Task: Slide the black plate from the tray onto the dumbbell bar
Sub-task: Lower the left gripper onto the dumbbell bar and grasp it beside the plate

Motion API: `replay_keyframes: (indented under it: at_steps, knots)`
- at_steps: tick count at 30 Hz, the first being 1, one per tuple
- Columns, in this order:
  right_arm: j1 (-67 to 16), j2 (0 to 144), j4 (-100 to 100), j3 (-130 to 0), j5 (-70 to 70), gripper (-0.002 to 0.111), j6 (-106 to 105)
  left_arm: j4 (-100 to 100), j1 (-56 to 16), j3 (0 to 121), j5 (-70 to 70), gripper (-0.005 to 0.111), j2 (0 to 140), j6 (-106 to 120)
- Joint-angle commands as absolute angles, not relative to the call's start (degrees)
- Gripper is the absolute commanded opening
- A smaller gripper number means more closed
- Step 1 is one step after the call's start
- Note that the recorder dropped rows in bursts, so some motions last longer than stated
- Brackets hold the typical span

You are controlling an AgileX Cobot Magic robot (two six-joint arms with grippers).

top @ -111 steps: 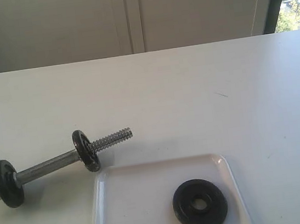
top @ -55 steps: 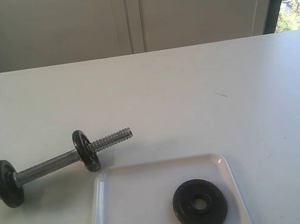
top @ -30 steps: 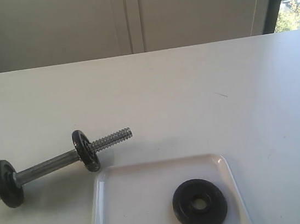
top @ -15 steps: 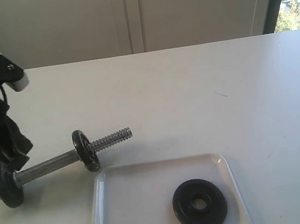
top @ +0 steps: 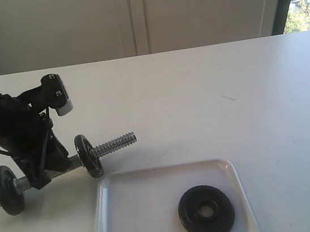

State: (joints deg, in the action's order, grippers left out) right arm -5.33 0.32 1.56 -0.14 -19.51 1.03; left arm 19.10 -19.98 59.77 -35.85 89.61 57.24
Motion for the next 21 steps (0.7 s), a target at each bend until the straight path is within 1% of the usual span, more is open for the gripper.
replay_keyframes:
  at_steps: [1, 3, 5, 21]
  knots:
    - [-5.63, 0.00, 1.70, 0.00, -19.23, 0.000, 1.33, 18.77, -20.13, 59.95, -34.58, 0.061, 91.93, 59.99]
    - [-5.63, 0.00, 1.70, 0.00, -19.23, 0.000, 1.33, 16.76, -20.13, 59.97, -33.70, 0.070, 93.20, 59.99]
    - [-5.63, 0.00, 1.70, 0.00, -19.23, 0.000, 1.33, 14.53, -20.13, 59.97, -33.21, 0.072, 94.05, 59.99]
    - [-5.63, 0.00, 1.70, 0.00, -19.23, 0.000, 1.33, 11.37, -20.05, 59.97, -27.64, 0.072, 99.64, 59.76]
